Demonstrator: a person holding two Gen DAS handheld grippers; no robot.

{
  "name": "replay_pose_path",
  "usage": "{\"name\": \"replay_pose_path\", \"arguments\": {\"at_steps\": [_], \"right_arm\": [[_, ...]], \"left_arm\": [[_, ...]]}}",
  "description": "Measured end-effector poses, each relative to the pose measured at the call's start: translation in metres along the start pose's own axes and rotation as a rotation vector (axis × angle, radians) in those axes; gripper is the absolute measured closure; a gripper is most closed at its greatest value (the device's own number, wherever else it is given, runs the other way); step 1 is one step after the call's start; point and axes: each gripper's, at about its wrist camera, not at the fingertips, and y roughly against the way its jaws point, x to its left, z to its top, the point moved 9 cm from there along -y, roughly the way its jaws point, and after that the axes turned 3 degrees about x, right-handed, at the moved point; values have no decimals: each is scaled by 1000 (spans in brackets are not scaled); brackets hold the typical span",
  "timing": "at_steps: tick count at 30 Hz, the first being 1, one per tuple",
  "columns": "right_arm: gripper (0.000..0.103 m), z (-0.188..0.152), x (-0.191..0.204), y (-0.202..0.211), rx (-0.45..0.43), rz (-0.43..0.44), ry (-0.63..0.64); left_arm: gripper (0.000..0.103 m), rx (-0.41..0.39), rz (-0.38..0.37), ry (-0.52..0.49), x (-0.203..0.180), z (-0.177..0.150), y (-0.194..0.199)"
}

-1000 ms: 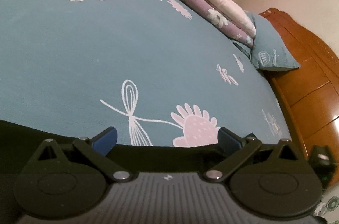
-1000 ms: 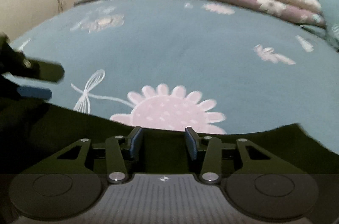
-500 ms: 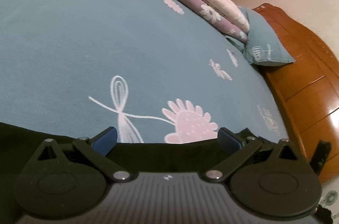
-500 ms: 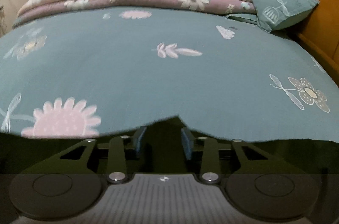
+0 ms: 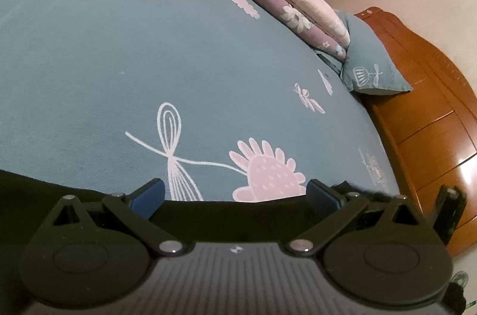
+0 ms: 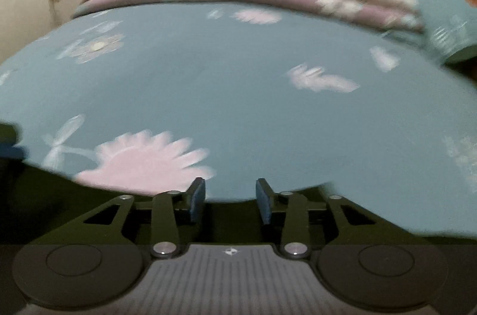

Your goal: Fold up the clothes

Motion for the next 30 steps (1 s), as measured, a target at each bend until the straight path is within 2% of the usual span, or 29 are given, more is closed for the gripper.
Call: {"name": "replay_pose_path", "arguments": {"at_steps": [1, 3, 6, 11, 16, 19, 24, 27, 30], "right_arm": [[47, 5, -15, 0, 5, -3, -6], [40, 8, -41, -4, 33, 57, -40], [38, 4, -68, -18, 83, 160, -80], [38, -8, -66, -28, 140, 287, -22], [38, -23, -53, -28, 203, 318, 114], [39, -25, -49, -13, 178, 367, 159], [39, -37, -36, 14, 163, 365, 292], [39, -45, -27, 32, 137, 306, 381], [39, -57, -15, 48, 114, 209, 507]], "left_arm": [[3, 1, -2, 0, 0, 0, 0], [3, 1, -4, 5, 1, 0, -1], [3, 0, 3, 12, 4, 1, -2], [3, 10, 5, 9, 4, 1, -7], [3, 13, 25, 11, 6, 1, -13], [3, 16, 40, 15, 8, 0, -17], [3, 23, 52, 10, 9, -1, -21], [3, 22, 54, 8, 9, -1, -21], [3, 23, 58, 4, 9, -2, -22]]}}
